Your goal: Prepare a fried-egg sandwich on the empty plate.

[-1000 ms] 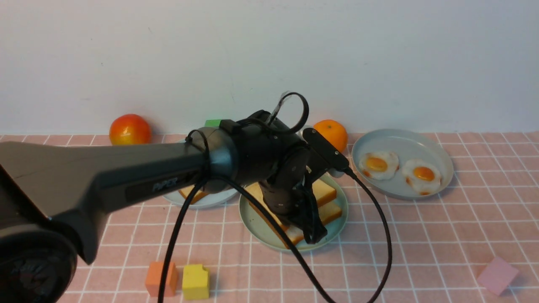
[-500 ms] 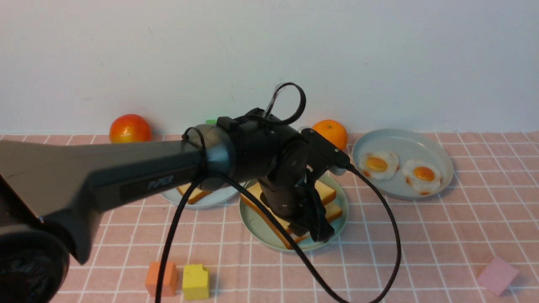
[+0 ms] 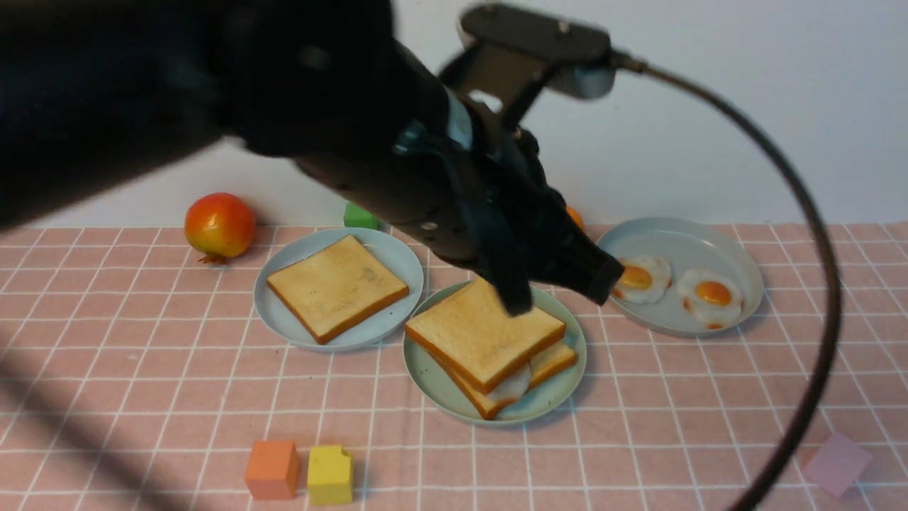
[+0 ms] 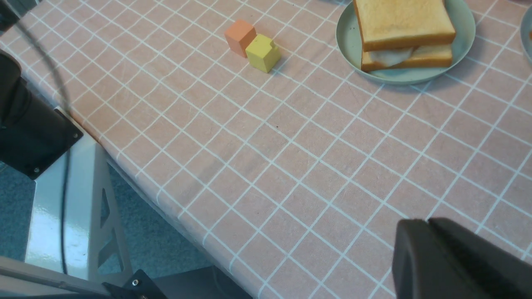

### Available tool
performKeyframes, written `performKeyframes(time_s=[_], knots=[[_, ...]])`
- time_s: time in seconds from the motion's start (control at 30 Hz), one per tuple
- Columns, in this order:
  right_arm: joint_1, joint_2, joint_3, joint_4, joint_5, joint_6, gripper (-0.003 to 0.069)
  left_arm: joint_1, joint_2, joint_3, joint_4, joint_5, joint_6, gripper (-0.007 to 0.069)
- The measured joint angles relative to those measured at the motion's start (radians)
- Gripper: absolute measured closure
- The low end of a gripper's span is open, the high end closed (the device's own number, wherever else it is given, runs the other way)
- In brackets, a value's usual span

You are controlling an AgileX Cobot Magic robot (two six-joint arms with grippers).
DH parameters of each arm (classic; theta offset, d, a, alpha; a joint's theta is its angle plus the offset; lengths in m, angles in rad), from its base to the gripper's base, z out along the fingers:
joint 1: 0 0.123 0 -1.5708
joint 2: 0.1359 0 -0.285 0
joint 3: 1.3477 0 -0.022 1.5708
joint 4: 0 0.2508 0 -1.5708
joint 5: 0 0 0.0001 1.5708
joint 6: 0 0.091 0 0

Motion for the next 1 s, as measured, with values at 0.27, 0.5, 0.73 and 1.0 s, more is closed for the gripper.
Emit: performKeyframes(time_s=[0.27,0.5,0.73,1.0], knots=[[0.000,0.000,0.000,0.008,0.000,0.052,0.0596,-0.054,-0.566,0.515,-0.104,-0.263,-0.002,0.0613],[0.000,0.000,0.012,0.008,0.000,0.065,0.0596,-0.054,-0.914,0.976,-0.164,-0.545,-0.005,0.0613],[0.000,0.000,0.015,0.008,0.000,0.073,0.0588,-0.054,-1.060,1.195,-0.188,-0.739,-0.012,0.0613],[0.000,0.000,0.015,0.008,0.000,0.076,0.0575,-0.054,-1.061,1.280,-0.191,-0.690,-0.012,0.0613]])
